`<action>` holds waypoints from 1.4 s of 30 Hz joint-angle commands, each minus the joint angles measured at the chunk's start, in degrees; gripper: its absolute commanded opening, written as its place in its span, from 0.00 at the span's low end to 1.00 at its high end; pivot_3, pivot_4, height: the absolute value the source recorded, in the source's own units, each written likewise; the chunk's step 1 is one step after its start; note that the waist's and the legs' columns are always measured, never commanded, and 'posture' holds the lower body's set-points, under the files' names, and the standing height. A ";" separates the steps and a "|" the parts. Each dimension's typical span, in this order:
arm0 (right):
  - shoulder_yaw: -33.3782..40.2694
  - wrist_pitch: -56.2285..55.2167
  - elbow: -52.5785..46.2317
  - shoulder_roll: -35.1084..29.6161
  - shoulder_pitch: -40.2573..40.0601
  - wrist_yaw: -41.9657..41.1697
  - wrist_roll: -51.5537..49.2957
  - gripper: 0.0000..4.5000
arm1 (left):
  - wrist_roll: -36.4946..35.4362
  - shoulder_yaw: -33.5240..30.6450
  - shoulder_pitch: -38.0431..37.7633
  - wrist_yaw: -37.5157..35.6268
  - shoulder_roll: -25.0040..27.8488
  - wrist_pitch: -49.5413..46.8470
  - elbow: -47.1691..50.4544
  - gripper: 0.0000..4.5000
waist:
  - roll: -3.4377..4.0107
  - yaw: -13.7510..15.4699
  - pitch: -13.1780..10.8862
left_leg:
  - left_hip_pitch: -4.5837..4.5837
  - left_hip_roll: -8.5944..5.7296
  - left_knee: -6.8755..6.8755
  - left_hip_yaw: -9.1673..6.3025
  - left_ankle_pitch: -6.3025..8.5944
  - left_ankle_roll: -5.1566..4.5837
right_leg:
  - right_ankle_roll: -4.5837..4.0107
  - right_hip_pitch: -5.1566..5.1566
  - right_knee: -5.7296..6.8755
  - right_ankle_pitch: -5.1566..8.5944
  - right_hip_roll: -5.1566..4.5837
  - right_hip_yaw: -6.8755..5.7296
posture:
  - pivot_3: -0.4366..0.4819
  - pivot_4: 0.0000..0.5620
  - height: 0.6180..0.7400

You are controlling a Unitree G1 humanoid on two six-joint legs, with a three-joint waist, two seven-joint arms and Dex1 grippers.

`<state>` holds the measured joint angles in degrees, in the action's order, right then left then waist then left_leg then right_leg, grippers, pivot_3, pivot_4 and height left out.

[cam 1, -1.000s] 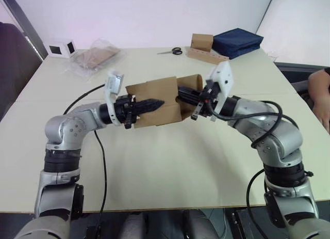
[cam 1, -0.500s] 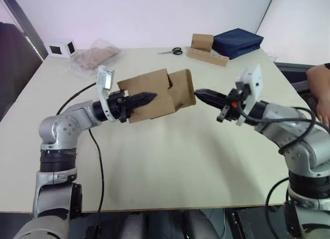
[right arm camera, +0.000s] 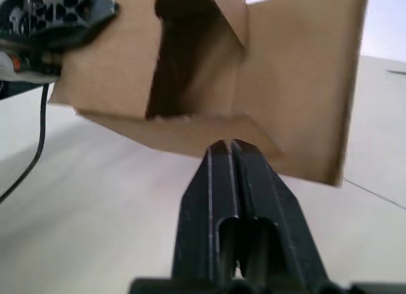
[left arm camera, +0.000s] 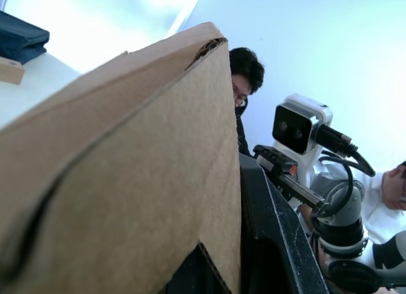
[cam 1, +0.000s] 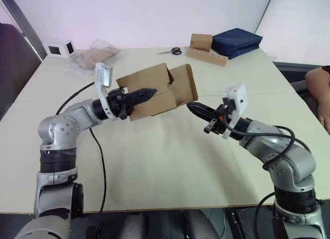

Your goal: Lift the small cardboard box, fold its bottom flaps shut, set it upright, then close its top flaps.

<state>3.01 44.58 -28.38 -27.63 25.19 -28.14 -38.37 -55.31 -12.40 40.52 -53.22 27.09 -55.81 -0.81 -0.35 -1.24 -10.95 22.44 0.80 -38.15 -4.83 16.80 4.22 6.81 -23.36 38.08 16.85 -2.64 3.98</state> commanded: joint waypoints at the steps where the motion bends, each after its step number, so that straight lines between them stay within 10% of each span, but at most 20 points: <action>1: -2.28 -2.08 0.33 1.88 3.42 -1.26 0.34 0.00 | -2.29 -0.57 1.12 0.71 -0.27 -0.55 2.73 0.00 | 0.00 -0.02 0.00 | 0.00 0.00 0.00 -0.01 0.00 0.00 | 0.00 0.00 0.00 0.00 0.01 0.00 | 0.48 0.27 1.00; 18: -3.09 -2.32 2.18 0.63 5.21 -6.13 0.85 0.00 | -5.67 -1.85 0.07 2.52 -0.33 -1.81 4.12 0.00 | 0.00 0.00 0.00 | 0.00 0.00 0.00 -0.01 0.00 0.00 | 0.00 0.00 0.00 0.00 0.00 0.00 | 0.48 0.27 1.00; 37: 24.56 12.27 14.17 -19.84 -1.46 -17.92 -26.08 0.00 | -11.92 -0.56 -1.10 -1.82 2.86 -5.91 6.46 0.00 | -0.03 -0.10 -0.03 | -0.08 0.01 0.03 0.02 0.02 -0.03 | 0.00 0.12 -0.08 0.00 0.04 0.01 | 0.48 0.27 1.00; 42: 22.74 12.87 15.23 -17.99 0.99 -15.42 -27.38 0.37 | -12.79 -0.28 -0.82 -1.62 2.17 -6.18 6.53 0.00 | -0.03 0.05 -0.03 | -0.07 0.01 0.03 0.03 0.02 -0.03 | 0.00 0.11 -0.08 0.00 0.02 0.01 | 0.48 0.27 1.00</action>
<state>25.53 57.70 -12.48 -45.97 25.00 -44.05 -64.39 -66.81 -12.19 38.67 -54.51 29.11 -62.09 4.63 -0.38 -1.19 -10.98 22.37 0.80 -38.13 -4.80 16.82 4.19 6.81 -23.25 38.00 16.85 -2.62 3.99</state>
